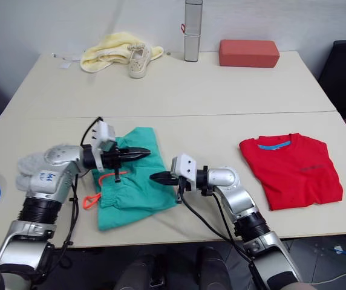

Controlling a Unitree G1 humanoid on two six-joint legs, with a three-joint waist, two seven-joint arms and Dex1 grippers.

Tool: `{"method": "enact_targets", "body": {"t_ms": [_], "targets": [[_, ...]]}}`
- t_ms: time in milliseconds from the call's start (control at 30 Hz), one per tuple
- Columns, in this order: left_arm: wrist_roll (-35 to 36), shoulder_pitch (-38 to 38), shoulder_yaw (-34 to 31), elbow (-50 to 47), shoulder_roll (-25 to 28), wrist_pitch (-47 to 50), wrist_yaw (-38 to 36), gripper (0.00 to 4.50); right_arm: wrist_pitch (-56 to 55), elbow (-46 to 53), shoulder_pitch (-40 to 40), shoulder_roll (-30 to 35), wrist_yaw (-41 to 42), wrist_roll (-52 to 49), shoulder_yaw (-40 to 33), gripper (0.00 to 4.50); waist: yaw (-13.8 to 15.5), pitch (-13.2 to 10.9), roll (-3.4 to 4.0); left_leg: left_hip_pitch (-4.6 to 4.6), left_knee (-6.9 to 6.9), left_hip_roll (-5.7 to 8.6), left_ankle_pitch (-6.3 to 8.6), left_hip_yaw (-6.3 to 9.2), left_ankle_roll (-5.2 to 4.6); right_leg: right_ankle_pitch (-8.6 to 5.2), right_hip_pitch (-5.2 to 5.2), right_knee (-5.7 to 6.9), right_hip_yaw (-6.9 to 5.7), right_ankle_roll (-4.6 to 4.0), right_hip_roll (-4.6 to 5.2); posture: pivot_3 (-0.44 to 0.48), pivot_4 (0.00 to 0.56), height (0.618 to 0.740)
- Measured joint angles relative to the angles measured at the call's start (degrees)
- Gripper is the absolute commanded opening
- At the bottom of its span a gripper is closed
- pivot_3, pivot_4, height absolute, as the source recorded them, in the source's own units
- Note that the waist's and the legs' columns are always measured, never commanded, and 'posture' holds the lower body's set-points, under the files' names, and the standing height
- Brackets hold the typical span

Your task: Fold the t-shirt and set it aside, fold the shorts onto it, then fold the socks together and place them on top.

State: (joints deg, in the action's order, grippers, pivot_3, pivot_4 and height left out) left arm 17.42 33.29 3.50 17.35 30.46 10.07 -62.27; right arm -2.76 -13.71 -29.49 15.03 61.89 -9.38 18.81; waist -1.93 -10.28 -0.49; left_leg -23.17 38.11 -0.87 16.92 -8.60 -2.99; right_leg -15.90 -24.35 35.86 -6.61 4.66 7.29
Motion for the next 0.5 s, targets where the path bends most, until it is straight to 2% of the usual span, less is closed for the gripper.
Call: {"method": "enact_targets", "body": {"t_ms": [167,500], "targets": [[-4.45,-0.01,-0.32,5.04,-0.03,-3.68,4.71,0.00,-0.93,-1.31,0.05,0.10,-0.11,2.40,1.26,0.01,0.22,-0.01,-0.01,-0.03,0.04,-0.01,-0.02,0.01,-0.02,0.01,-0.01,0.01,0.05,0.01,0.07,0.000,0.150,0.740],[-7.94,-0.49,-5.31,9.96,-0.94,-10.94,17.46,0.00,-0.88,2.36,3.96,6.61,3.21,1.59,0.77,0.01,0.36,0.00,-0.03,-0.01,0.04,0.05,-0.04,0.12,-0.05,0.04,0.02,0.02,0.07,0.07,0.18,0.000,0.150,0.740]]}}
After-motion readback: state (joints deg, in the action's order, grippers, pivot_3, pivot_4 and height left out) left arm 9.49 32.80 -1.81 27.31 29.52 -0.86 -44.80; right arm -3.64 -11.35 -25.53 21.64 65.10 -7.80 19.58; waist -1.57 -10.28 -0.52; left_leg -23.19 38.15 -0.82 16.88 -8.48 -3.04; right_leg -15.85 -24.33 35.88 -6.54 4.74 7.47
